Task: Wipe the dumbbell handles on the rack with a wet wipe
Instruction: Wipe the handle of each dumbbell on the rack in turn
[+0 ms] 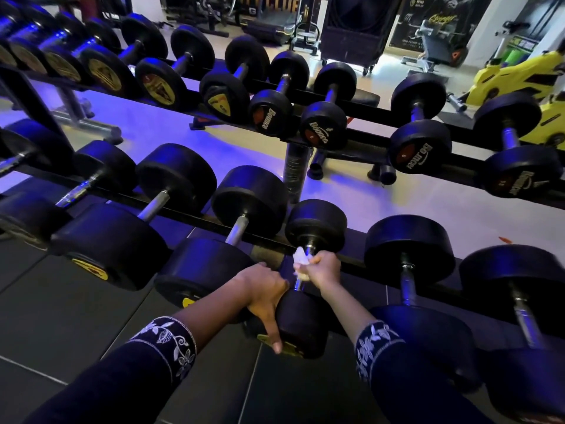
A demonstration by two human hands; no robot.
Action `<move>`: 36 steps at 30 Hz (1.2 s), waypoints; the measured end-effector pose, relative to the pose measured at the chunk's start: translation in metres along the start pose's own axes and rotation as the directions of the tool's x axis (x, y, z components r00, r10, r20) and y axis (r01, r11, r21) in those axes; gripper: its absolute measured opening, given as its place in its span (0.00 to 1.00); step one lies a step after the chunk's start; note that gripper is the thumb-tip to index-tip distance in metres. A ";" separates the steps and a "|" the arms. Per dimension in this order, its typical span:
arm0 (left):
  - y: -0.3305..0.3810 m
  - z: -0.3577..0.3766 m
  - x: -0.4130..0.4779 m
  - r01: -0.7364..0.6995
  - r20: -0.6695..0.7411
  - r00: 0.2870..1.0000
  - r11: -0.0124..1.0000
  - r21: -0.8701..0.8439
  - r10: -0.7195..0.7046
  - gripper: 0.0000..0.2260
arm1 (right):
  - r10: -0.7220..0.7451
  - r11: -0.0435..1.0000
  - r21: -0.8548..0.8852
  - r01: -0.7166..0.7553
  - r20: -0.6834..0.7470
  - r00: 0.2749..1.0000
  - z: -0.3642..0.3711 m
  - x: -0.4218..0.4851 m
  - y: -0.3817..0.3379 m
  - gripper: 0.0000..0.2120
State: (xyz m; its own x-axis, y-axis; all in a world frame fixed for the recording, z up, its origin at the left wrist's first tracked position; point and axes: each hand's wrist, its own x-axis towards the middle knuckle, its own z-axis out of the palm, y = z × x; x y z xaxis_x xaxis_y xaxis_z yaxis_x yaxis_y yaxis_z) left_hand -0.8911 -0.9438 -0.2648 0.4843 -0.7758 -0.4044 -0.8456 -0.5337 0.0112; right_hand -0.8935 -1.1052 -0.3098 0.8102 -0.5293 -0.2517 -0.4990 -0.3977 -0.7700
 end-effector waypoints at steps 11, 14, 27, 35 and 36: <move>0.000 0.001 -0.001 0.000 -0.007 1.000 1.000 -0.003 0.000 0.50 | -0.049 0.977 -0.204 0.057 0.043 0.998 0.013 -0.004 0.010 0.18; 0.001 -0.001 0.000 -0.002 0.006 1.000 1.000 0.006 0.002 0.49 | 0.056 0.996 -0.063 -0.056 -0.001 0.998 0.009 0.006 -0.001 0.16; -0.001 0.003 0.003 -0.025 -0.006 1.000 1.000 0.012 0.025 0.50 | 0.324 0.419 0.701 -0.577 0.478 0.816 -0.003 0.008 0.015 0.22; -0.003 0.002 0.000 -0.046 -0.036 0.998 0.999 -0.006 0.046 0.48 | 0.387 0.670 0.518 -0.532 0.367 0.846 0.011 0.017 0.008 0.18; -0.003 0.004 0.000 -0.045 -0.042 0.998 0.999 -0.004 0.045 0.48 | 0.379 0.690 0.498 -0.525 0.369 0.848 0.011 0.010 0.011 0.17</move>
State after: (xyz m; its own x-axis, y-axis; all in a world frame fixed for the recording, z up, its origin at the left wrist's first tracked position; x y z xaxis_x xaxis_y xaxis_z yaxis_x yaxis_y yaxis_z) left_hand -0.8892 -0.9414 -0.2683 0.4550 -0.8125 -0.3644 -0.8655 -0.4997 0.0334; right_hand -0.8877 -1.1071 -0.3274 0.6118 -0.3231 -0.7220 -0.6167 0.3767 -0.6911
